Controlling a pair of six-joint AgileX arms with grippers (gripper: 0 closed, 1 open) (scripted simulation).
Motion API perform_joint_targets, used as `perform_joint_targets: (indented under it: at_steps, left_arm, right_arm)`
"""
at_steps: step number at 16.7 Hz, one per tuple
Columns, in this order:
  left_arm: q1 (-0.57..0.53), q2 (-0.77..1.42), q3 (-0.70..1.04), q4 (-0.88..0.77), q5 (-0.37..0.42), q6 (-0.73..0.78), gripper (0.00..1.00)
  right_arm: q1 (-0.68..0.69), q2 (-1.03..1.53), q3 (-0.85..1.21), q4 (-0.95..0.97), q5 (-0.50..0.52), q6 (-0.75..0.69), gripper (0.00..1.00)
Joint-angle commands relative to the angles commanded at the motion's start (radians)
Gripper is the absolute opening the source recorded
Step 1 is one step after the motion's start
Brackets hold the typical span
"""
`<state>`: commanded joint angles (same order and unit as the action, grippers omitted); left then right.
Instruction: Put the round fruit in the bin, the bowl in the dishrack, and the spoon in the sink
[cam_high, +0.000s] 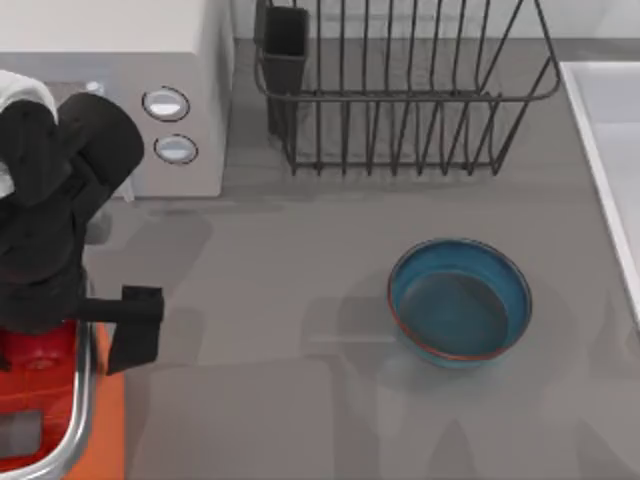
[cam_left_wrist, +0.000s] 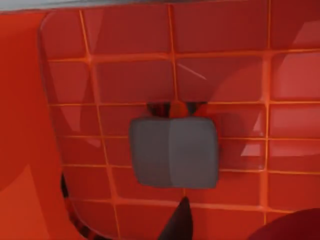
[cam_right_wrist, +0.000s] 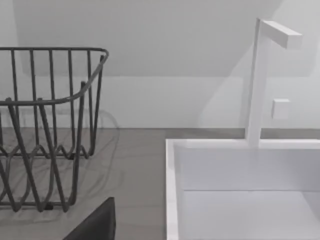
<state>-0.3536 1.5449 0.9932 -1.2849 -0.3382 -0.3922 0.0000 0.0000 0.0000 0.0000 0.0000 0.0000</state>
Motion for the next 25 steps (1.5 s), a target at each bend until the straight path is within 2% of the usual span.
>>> perform_joint_targets:
  at_steps: [9, 17, 18, 22, 25]
  left_arm:
    - [0.0, 0.0, 0.0, 0.0, 0.0, 0.0, 0.98]
    - [0.0, 0.0, 0.0, 0.0, 0.0, 0.0, 1.0]
    - [-0.047, -0.027, 0.06, 0.061, 0.143, -0.062, 1.0]
    - [-0.029, -0.077, 0.035, 0.107, 0.149, -0.055, 1.0]
    - [0.001, -0.193, -0.058, 0.197, 0.167, -0.016, 1.0]
  right_arm:
    - [0.0, 0.0, 0.0, 0.0, 0.0, 0.0, 1.0]
    - [0.0, 0.0, 0.0, 0.0, 0.0, 0.0, 1.0]
    - [0.0, 0.0, 0.0, 0.0, 0.0, 0.0, 1.0]
    - [0.0, 0.0, 0.0, 0.0, 0.0, 0.0, 1.0]
    - [0.0, 0.0, 0.0, 0.0, 0.0, 0.0, 1.0]
